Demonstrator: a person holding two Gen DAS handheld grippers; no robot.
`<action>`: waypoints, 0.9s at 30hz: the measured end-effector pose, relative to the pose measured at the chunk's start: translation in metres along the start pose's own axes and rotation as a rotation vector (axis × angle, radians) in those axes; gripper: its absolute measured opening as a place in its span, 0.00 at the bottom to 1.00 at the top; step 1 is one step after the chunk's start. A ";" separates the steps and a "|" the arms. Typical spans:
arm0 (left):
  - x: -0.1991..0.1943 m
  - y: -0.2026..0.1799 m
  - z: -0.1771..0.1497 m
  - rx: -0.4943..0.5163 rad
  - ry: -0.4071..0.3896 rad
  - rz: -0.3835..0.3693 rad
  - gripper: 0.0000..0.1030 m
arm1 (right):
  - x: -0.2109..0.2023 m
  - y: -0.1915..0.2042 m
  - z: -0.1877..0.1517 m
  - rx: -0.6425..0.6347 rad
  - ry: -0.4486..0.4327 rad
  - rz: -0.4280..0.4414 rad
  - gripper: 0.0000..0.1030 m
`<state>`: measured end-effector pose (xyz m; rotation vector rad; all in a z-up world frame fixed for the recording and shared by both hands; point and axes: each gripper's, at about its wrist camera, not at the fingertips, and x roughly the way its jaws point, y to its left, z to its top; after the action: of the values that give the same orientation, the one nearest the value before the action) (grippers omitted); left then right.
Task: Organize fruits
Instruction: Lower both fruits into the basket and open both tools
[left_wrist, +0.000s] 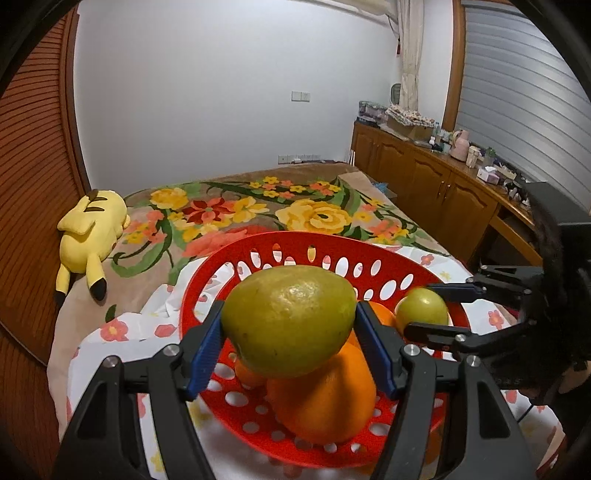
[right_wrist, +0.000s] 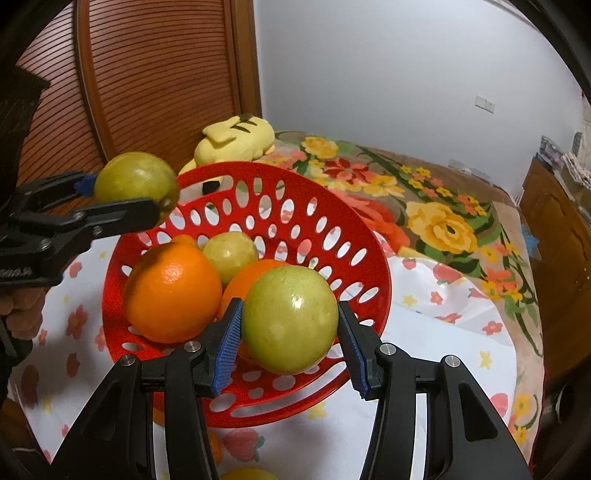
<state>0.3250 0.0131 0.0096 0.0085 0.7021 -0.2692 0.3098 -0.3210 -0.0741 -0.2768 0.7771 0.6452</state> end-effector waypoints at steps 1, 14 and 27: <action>0.004 0.000 0.001 0.000 0.008 0.000 0.65 | -0.001 0.000 0.001 0.005 -0.004 0.003 0.51; 0.032 0.000 0.003 -0.002 0.085 0.023 0.66 | -0.021 -0.006 0.000 0.021 -0.055 0.019 0.55; 0.037 -0.001 0.001 -0.006 0.089 0.040 0.67 | -0.022 -0.007 -0.003 0.024 -0.057 0.023 0.56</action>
<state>0.3524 0.0028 -0.0127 0.0286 0.7906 -0.2289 0.3010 -0.3372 -0.0604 -0.2272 0.7338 0.6621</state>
